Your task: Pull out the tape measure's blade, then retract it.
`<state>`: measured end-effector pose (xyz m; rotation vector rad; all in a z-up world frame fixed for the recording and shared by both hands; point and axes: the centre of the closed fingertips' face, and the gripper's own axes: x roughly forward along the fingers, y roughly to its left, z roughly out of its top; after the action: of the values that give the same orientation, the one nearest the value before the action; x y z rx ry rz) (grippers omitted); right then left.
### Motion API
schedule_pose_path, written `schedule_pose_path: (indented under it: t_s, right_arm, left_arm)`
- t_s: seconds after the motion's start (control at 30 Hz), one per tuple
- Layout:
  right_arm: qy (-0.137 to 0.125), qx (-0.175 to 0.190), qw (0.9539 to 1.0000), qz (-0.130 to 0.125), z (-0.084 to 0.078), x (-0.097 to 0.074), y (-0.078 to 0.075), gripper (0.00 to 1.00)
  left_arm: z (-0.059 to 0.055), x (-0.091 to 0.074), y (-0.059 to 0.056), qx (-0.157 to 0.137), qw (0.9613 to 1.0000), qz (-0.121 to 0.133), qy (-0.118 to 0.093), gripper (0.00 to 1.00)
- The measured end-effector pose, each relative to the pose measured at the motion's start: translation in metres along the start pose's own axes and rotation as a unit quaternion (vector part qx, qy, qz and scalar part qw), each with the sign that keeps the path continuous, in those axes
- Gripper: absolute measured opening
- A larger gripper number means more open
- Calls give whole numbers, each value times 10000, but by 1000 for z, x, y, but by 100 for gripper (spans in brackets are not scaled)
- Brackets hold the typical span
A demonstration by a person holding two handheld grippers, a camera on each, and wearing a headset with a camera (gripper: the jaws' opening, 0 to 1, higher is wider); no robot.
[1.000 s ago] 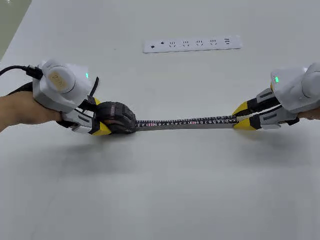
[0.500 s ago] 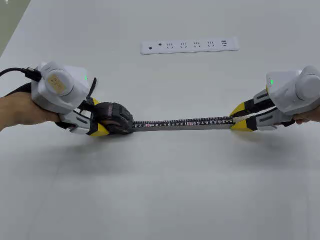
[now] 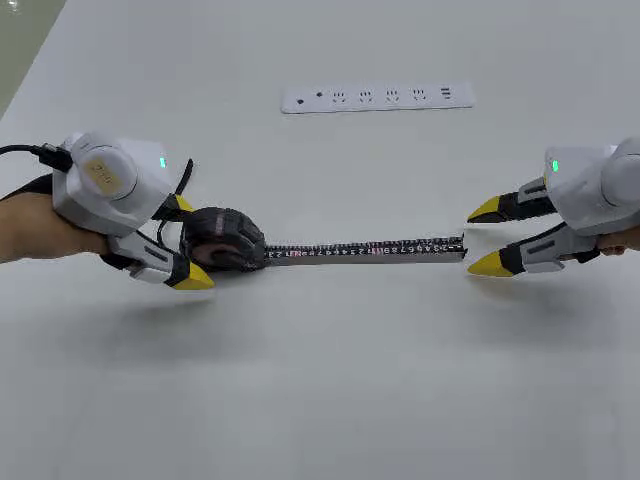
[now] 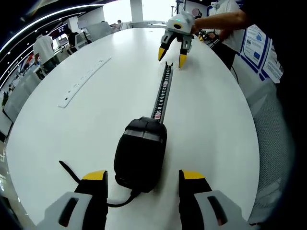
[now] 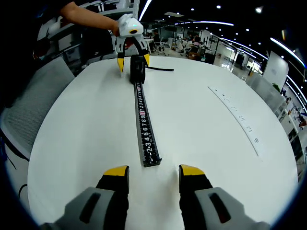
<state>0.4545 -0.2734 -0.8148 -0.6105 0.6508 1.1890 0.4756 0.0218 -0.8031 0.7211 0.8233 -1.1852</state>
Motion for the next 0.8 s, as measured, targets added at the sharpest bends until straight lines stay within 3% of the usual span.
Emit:
schedule_pose_path:
  t_s: [0.27, 0.5, 0.63, 0.8]
  right_arm:
    - [-54, 237, 9997, -100, -2, -5, 6, 61]
    - [-127, 489, 9984, -258, -2, -13, 12, 77]
    - [-200, 553, 9976, -353, -2, -18, 17, 86]
    - [-362, 691, 9955, -537, 1, -25, 20, 95]
  left_arm:
    - [-2, -10, -3, -114, 9997, 85, -180, 74]
    - [-2, -23, -8, -326, 9980, 264, -464, 83]
    - [-3, -29, -8, -512, 9956, 474, -623, 94]
    - [-4, -37, -9, -637, 9919, 653, -883, 99]
